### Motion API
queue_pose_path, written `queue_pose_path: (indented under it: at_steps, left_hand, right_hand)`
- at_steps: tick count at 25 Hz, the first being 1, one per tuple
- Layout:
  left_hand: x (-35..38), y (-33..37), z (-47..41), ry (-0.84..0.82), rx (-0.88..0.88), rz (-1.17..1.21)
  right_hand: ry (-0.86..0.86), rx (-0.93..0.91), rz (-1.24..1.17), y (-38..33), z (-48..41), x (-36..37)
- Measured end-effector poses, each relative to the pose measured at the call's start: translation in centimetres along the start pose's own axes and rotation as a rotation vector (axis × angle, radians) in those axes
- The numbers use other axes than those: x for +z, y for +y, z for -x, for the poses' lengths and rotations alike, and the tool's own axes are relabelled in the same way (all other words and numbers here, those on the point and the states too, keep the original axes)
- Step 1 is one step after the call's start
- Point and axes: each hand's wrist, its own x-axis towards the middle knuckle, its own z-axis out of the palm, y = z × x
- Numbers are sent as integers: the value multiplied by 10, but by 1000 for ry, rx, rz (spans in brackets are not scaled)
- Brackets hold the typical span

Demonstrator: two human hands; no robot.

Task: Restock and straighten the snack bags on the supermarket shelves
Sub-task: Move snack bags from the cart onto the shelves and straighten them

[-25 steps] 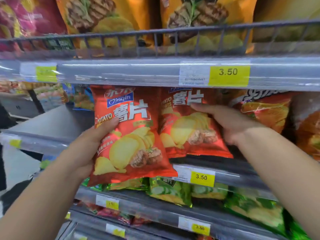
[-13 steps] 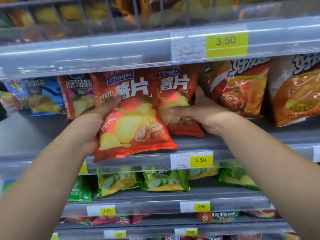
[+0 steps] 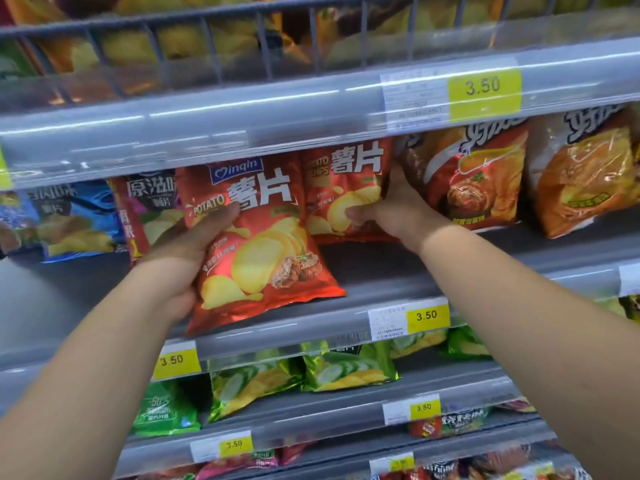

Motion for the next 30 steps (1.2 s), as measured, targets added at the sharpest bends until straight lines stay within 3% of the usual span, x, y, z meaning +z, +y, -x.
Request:
queue_pose_path:
  at_steps: [14, 19, 23, 27, 30]
  left_hand:
    - [20, 2, -13, -39, 30, -42]
    - [39, -6, -23, -114, 77, -6]
    - [58, -12, -31, -172, 81, -7]
    - [78, -16, -43, -239, 162, -108]
    - [88, -17, -47, -191, 194, -279]
  right_hand:
    - [12, 27, 213, 6, -29, 7]
    - [54, -52, 154, 8, 4, -4]
    - [-24, -103, 23, 1, 39, -11]
    - [-105, -122, 82, -4, 50, -18]
    - [-71, -149, 166, -6, 48, -22]
